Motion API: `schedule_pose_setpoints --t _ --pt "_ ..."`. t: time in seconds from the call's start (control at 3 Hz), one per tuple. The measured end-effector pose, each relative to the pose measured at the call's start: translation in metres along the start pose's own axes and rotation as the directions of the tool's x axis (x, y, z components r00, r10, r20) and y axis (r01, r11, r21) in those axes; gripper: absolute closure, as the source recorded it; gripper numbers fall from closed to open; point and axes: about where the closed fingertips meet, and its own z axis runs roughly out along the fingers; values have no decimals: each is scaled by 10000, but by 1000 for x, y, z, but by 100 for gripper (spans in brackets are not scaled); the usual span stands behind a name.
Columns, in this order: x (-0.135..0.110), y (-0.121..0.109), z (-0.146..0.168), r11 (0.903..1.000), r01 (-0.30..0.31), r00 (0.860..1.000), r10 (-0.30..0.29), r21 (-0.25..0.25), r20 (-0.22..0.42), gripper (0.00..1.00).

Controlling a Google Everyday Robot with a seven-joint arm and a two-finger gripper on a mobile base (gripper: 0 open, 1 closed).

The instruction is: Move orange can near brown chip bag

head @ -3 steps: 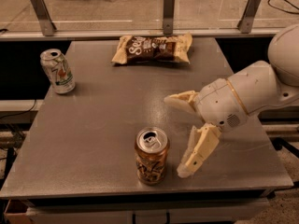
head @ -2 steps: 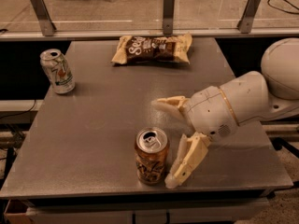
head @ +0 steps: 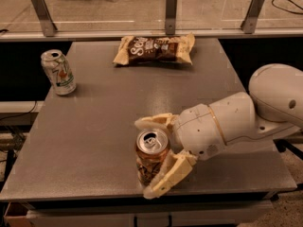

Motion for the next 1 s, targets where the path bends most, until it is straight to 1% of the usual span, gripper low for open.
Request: schedule_pose_setpoints --t 0.33,0.67,1.0 --pt "0 0 2 9999 66 9998 -67 89 178 41" --pt "-3 -10 -12 9985 183 9996 -194 518 204 65" --pt "-14 -34 -41 9893 682 9977 -680 1292 -61 88"
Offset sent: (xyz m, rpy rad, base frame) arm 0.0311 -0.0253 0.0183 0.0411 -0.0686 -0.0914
